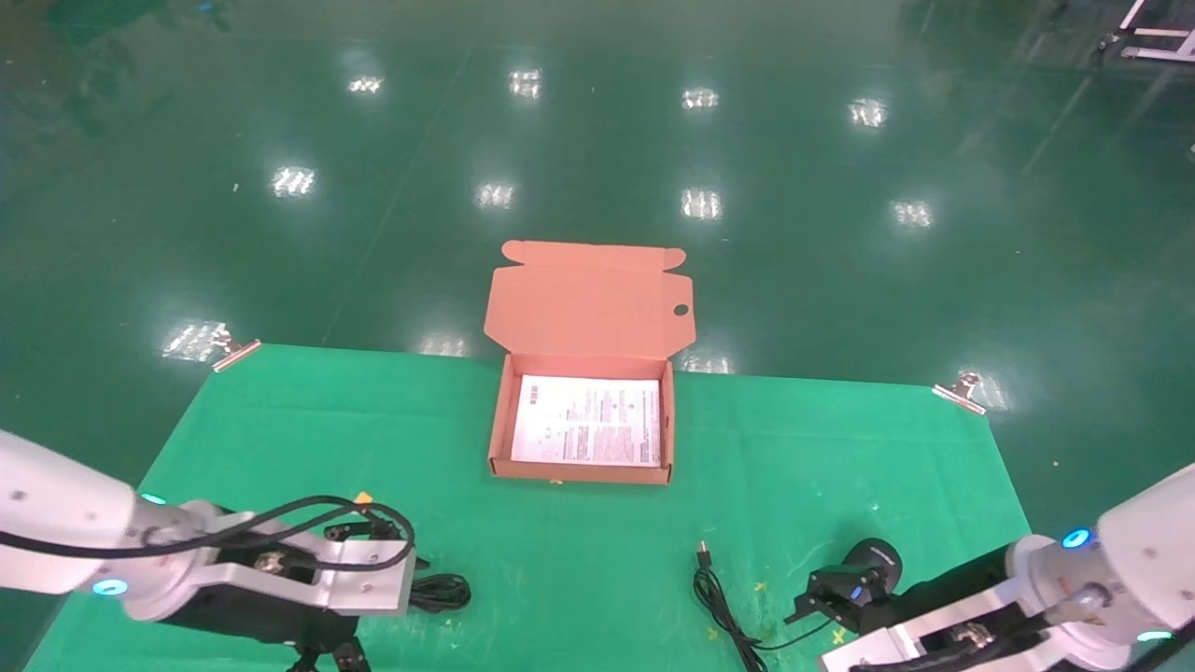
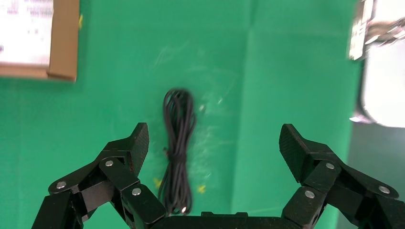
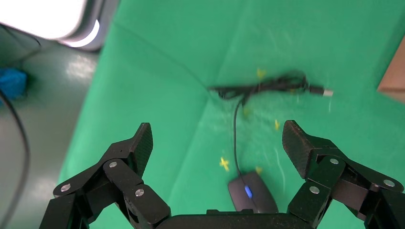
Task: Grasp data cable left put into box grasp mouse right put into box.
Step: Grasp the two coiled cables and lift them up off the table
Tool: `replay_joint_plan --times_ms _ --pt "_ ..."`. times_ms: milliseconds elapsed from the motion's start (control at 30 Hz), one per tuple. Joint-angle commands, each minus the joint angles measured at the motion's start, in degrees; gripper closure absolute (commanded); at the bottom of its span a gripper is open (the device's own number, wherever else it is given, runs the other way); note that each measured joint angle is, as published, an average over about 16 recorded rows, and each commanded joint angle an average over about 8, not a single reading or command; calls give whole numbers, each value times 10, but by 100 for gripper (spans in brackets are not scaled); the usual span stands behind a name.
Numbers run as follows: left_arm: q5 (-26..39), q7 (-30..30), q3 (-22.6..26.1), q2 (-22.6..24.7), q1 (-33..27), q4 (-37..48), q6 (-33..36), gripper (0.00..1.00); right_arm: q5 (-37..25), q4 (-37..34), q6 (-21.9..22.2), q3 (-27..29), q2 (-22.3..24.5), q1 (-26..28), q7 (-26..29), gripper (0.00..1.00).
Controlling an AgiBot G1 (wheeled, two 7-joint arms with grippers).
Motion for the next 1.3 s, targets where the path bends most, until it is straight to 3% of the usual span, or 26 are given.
replay_joint_plan --times_ms 33,333,567,800,1300 --pt "27 -4 8 6 2 1 -13 0 -28 0 10 -13 -9 -2 4 0" --pt "120 -37 37 43 9 40 -53 0 -108 -5 59 -30 -37 -26 93 0" --pt "144 -35 46 76 13 111 -84 0 -135 -25 93 -32 -55 -52 166 0" --pt "154 -20 48 101 19 177 -123 0 -148 -88 125 -28 -86 -70 231 0" --pt "150 28 47 137 12 287 -162 0 -145 -219 176 -22 -163 -69 239 0"
